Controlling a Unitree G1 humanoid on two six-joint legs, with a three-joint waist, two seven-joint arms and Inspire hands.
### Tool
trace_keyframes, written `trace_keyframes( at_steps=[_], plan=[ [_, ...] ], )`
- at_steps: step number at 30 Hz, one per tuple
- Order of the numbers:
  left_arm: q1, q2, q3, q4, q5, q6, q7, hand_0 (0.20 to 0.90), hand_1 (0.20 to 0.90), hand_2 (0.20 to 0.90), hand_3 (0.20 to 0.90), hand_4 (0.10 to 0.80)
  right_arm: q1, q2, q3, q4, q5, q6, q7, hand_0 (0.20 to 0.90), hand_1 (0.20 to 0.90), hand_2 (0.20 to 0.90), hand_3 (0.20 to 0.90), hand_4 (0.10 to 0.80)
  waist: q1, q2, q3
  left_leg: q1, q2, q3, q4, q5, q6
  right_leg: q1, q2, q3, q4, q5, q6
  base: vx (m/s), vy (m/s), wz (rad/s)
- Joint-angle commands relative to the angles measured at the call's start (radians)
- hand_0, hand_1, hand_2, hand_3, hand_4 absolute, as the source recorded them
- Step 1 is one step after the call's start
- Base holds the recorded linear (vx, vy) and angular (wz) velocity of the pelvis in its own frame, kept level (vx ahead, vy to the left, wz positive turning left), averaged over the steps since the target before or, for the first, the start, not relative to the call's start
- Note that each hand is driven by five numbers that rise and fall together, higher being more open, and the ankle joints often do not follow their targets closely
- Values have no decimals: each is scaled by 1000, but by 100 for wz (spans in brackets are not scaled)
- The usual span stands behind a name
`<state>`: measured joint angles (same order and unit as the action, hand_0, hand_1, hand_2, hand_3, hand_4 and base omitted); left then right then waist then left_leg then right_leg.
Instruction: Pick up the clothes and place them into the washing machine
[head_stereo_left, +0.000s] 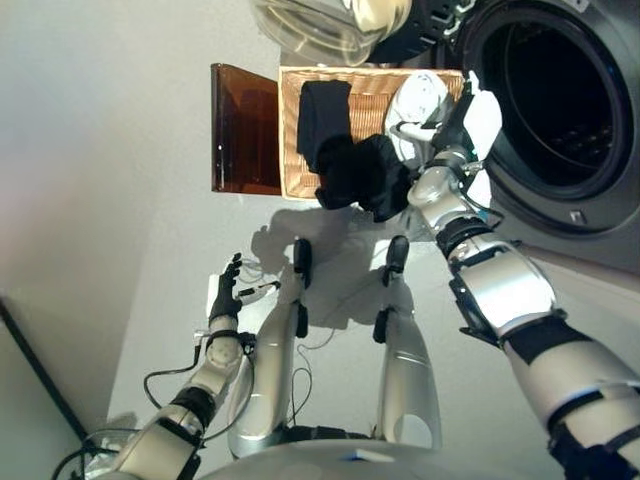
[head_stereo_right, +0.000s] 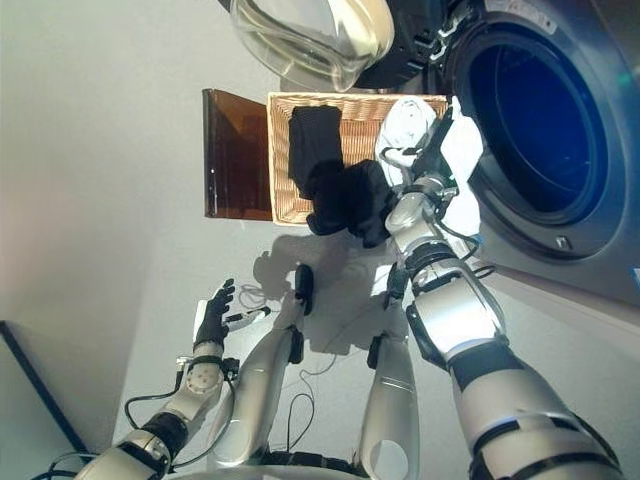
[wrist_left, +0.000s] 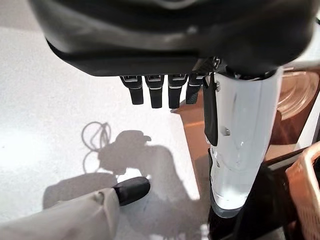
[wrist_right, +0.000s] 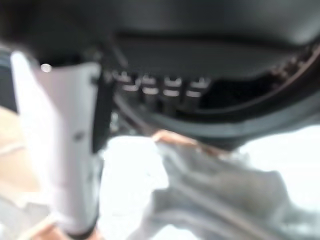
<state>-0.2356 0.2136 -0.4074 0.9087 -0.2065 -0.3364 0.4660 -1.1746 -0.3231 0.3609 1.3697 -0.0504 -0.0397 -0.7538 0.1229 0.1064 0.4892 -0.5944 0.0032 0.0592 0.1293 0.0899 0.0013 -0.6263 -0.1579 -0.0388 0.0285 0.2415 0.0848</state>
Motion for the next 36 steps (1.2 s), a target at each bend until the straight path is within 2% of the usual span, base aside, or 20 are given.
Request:
trace_keyframes(
  at_steps=[1, 12, 21, 36],
  plan=[
    [52, 67, 0, -77, -22, -49, 3, 900, 900, 900, 900, 800, -135, -56, 53, 1, -7, -13, 9, 900, 900, 900, 900, 800, 9, 49, 13, -2, -7, 4, -111, 66, -57, -12, 10, 17, 117, -131, 21, -14, -14, 5],
    [48, 74, 11, -109, -34, -44, -20, 900, 900, 900, 900, 800, -113, -25, 51, 35, 40, -24, 100, 900, 900, 900, 900, 800, 9, 51, 31, -30, -6, 7, -106, 68, -56, -49, 12, 17, 138, -133, 17, -1, -1, 0],
    [64, 96, 9, -188, -51, -53, -40, 900, 900, 900, 900, 800, -133, -27, 52, 40, 66, -32, 143, 900, 900, 900, 900, 800, 23, 71, 31, -71, -9, 8, -109, 77, -57, -93, 11, 20, 138, -127, 17, 0, 0, 0],
    [93, 143, 8, -356, -79, -66, -70, 900, 900, 900, 900, 800, -276, -141, 74, 55, 109, -27, 179, 900, 900, 900, 900, 800, 57, 114, 31, -169, -15, -1, -111, 97, -63, -203, 10, 21, 164, -125, 19, -26, -1, 4]
  ],
)
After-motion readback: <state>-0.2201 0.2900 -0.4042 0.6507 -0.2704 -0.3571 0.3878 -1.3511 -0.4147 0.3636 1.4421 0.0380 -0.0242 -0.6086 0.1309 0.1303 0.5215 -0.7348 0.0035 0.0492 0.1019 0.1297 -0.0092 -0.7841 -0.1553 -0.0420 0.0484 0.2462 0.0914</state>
